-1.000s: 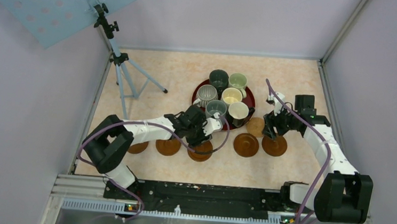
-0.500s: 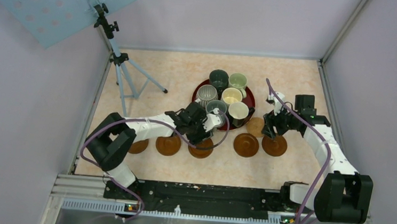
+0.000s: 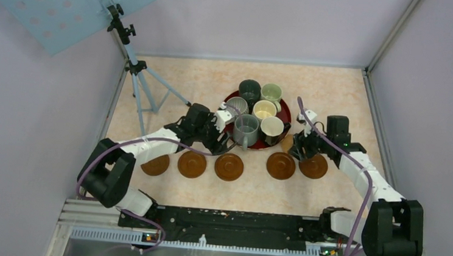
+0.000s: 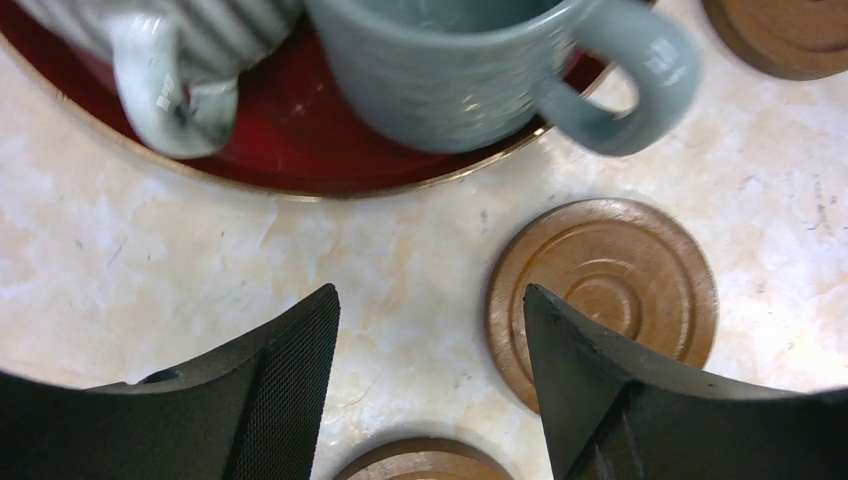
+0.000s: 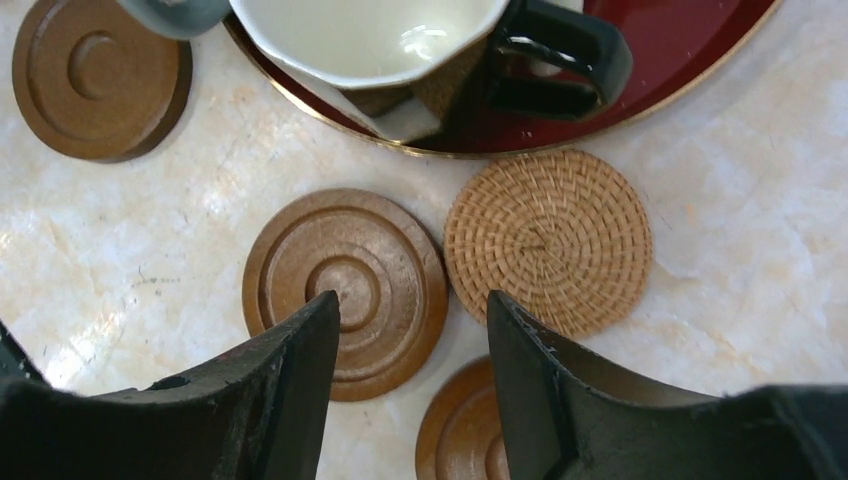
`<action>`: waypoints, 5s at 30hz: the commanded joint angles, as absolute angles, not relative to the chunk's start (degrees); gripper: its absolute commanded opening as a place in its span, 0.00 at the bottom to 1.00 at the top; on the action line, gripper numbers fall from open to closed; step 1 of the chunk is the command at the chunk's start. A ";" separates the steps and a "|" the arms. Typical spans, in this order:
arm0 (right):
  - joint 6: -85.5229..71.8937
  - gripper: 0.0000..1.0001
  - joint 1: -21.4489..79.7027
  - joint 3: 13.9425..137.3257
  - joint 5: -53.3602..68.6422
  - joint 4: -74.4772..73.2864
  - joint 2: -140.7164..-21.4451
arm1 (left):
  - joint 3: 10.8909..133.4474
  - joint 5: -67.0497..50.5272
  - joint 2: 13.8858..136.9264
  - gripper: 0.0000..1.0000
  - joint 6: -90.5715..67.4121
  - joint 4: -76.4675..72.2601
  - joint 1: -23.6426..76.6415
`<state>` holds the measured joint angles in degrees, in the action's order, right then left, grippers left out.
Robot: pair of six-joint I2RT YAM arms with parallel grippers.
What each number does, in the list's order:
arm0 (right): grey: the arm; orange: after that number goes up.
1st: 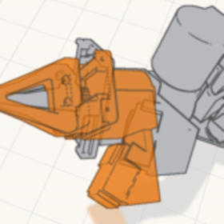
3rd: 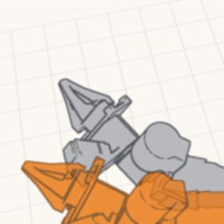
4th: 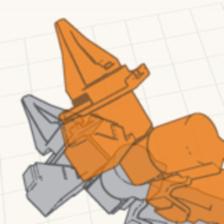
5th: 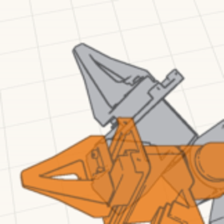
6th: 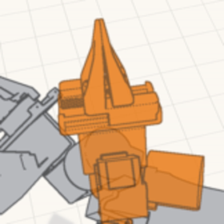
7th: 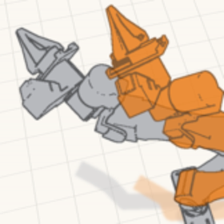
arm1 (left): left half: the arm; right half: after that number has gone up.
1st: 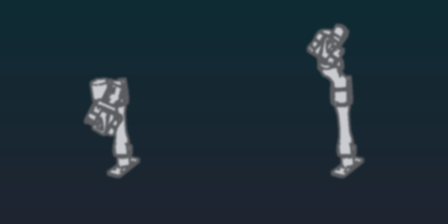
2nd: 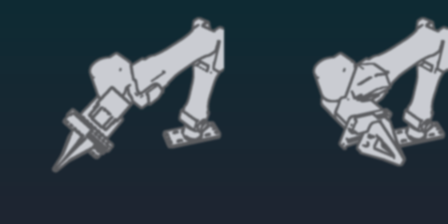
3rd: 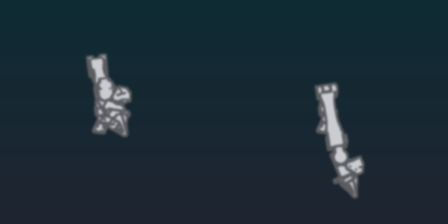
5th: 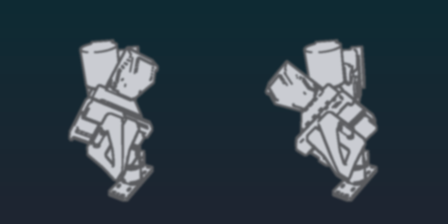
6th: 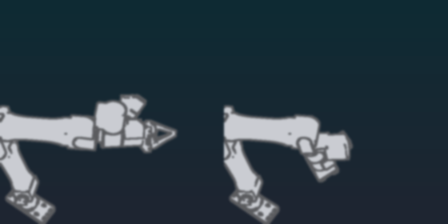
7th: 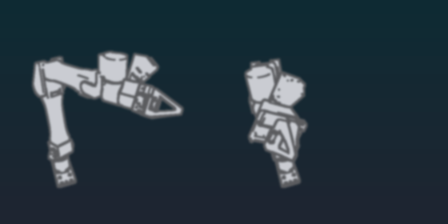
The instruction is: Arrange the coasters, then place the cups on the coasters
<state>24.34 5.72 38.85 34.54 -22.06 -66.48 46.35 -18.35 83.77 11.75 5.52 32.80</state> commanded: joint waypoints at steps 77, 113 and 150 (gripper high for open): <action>17.32 0.52 15.22 45.08 26.81 3.57 -83.55 | 57.38 -23.54 98.86 0.72 7.32 -5.11 26.63; 37.84 0.55 27.66 38.69 18.38 -13.95 -82.98 | 49.95 -24.08 79.10 0.80 7.17 6.22 21.75; 28.36 0.57 28.94 46.88 26.30 -22.93 -73.13 | 49.74 -24.98 78.80 0.81 8.35 6.60 20.54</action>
<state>30.76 31.94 43.99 22.85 -19.16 -78.43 48.12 -24.18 80.07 7.64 7.49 20.78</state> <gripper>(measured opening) 0.565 0.809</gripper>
